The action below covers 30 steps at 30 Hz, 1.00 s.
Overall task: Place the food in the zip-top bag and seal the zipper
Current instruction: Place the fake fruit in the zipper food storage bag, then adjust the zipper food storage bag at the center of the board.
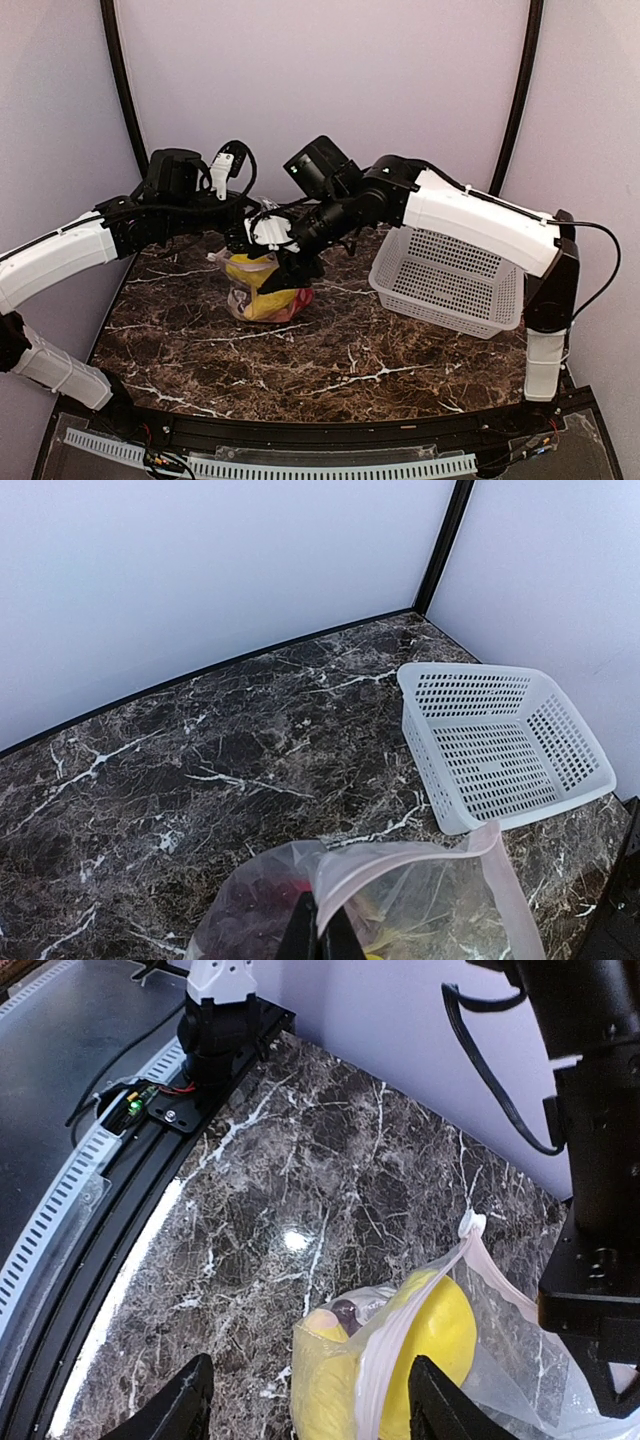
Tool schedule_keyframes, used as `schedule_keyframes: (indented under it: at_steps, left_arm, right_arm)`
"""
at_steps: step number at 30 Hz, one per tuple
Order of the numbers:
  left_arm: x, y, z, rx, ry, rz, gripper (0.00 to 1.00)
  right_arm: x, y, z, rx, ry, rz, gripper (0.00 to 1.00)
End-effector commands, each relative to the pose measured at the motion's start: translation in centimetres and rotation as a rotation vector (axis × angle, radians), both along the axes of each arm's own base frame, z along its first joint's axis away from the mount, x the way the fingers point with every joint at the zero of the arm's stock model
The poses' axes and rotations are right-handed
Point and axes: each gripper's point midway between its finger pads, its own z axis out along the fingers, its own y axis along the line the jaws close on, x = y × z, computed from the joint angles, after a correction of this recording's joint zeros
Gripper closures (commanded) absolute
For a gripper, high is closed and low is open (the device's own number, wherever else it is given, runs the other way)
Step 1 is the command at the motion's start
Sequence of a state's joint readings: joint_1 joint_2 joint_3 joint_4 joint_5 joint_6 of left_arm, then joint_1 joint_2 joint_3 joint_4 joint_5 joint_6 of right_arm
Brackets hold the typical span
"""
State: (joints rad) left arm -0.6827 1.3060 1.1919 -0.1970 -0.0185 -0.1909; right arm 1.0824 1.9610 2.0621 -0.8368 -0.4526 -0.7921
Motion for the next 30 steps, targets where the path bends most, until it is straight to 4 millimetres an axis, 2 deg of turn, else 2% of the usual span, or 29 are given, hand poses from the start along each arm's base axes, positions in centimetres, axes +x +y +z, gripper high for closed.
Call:
schedule_keyframes:
  at_steps: [1, 4, 8, 10, 11, 13, 14, 15, 16, 17, 19, 21, 23, 26, 28, 30]
  left_arm:
    - [-0.7, 0.2, 1.7, -0.007, -0.024, -0.021, 0.99]
    - [-0.8, 0.3, 1.6, 0.000, -0.023, -0.025, 0.99]
    - [-1.0, 0.5, 1.2, 0.010, -0.018, -0.025, 0.99]
    - [-1.1, 0.5, 1.4, 0.010, -0.022, -0.026, 0.99]
    - [-1.0, 0.5, 1.6, 0.010, -0.021, -0.026, 0.99]
    - [-1.3, 0.0, 2.7, -0.005, -0.016, -0.053, 0.99]
    - [-1.6, -0.3, 4.0, -0.021, -0.018, -0.074, 0.99]
    - [-1.7, -0.4, 4.5, -0.028, -0.020, -0.083, 0.99]
    - [-1.9, -0.6, 5.3, -0.043, -0.026, -0.098, 0.99]
    - [-2.0, -0.7, 5.5, -0.049, -0.029, -0.106, 0.99]
    - [-1.8, -0.9, 4.7, -0.035, -0.024, -0.109, 0.99]
    - [-1.6, -1.0, 4.3, -0.014, -0.003, -0.111, 0.99]
    - [-1.8, -1.4, 5.7, -0.018, -0.012, -0.142, 0.99]
    - [-1.9, -1.5, 6.5, -0.014, -0.047, -0.157, 0.99]
    - [-1.8, -1.2, 6.7, 0.004, -0.074, -0.148, 0.92]
    - [-1.7, -0.7, 6.9, 0.024, -0.103, -0.133, 0.59]
  right_arm:
    - [2.6, 0.5, -1.0, -0.050, -0.117, -0.078, 0.38]
    - [3.0, 0.6, -1.9, -0.072, -0.127, -0.094, 0.43]
    - [3.0, 0.6, -1.7, -0.063, -0.124, -0.104, 0.61]
    - [3.0, 0.7, -0.2, -0.031, -0.129, -0.111, 0.78]
    - [2.8, 0.8, 1.2, -0.002, -0.134, -0.108, 0.89]
    - [2.2, 0.7, 5.0, 0.081, -0.155, -0.100, 0.97]
    - [2.0, 0.6, 7.1, 0.129, -0.166, -0.100, 1.00]
    - [1.8, 0.3, 8.8, 0.163, -0.173, -0.099, 1.00]
    - [1.8, 0.0, 9.8, 0.179, -0.185, -0.106, 1.00]
    - [2.2, -0.1, 9.5, 0.173, -0.188, -0.112, 1.00]
    - [2.9, 0.0, 6.5, 0.108, -0.182, -0.116, 1.00]
    - [3.1, -0.1, 4.7, 0.066, -0.184, -0.122, 1.00]
    - [2.8, -0.4, 4.6, 0.070, -0.172, -0.113, 1.00]
    - [2.4, -0.9, 6.0, 0.106, -0.153, -0.105, 1.00]
    - [2.6, -1.1, 6.6, 0.120, -0.139, -0.109, 1.00]
    - [2.7, -1.5, 6.5, 0.124, -0.116, -0.111, 1.00]
